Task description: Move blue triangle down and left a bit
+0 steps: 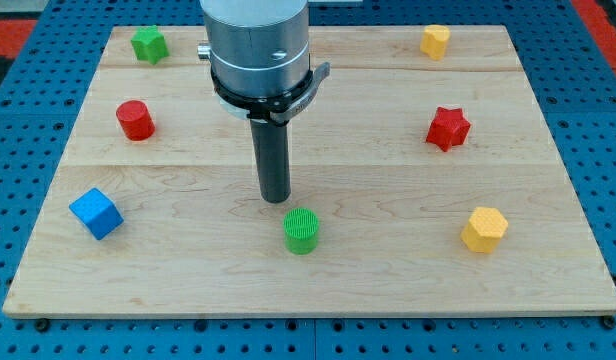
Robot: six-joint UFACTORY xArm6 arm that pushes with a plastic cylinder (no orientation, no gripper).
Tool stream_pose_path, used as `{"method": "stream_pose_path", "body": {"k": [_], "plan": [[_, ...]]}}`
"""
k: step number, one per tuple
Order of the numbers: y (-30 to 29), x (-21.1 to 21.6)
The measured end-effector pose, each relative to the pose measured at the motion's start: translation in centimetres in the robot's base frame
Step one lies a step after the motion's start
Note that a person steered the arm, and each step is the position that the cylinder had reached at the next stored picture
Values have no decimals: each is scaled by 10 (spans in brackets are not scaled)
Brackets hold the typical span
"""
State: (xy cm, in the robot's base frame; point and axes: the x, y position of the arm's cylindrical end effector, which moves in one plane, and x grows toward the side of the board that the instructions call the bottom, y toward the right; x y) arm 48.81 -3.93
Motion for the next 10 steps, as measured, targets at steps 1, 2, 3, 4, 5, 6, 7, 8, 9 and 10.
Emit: {"method": "stream_pose_path", "body": {"k": [1, 2, 3, 4, 5, 6, 7, 8, 9, 10], "plan": [[-1, -52], [17, -133], [37, -195], [60, -252], [46, -295], [-6, -283], [-23, -254], [-51, -231], [-51, -223], [-48, -195]]}}
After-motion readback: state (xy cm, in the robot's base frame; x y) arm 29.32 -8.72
